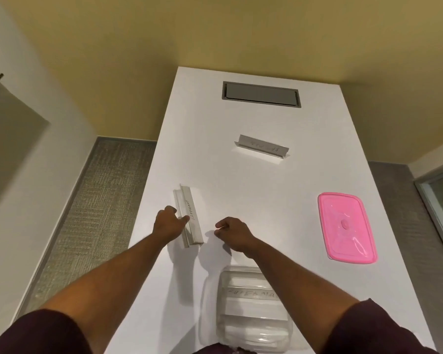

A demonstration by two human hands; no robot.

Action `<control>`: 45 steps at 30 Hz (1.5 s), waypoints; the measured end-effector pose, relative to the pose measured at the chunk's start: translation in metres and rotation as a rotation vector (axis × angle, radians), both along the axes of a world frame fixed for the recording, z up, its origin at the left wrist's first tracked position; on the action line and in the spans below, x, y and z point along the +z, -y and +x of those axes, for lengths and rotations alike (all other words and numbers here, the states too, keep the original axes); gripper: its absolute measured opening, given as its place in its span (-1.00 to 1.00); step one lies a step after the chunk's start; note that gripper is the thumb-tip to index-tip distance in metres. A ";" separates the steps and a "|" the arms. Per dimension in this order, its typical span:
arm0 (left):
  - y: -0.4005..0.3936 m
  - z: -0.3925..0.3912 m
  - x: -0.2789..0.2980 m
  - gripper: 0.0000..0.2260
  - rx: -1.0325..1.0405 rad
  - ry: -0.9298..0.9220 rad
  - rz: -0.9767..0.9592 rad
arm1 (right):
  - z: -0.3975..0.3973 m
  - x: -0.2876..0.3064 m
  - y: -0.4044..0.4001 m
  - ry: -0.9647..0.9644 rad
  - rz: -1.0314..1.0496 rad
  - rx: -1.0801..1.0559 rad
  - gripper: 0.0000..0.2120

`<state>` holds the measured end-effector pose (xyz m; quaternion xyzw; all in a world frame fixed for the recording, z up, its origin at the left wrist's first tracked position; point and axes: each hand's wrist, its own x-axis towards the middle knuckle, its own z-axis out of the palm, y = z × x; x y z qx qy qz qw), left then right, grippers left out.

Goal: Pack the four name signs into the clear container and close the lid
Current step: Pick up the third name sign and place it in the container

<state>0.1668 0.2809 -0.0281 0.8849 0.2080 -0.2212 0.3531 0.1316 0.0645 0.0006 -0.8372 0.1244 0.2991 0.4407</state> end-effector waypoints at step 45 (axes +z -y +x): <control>0.035 0.006 0.064 -0.63 -0.388 0.166 -0.360 | -0.025 0.032 0.016 0.238 0.279 -0.603 -0.63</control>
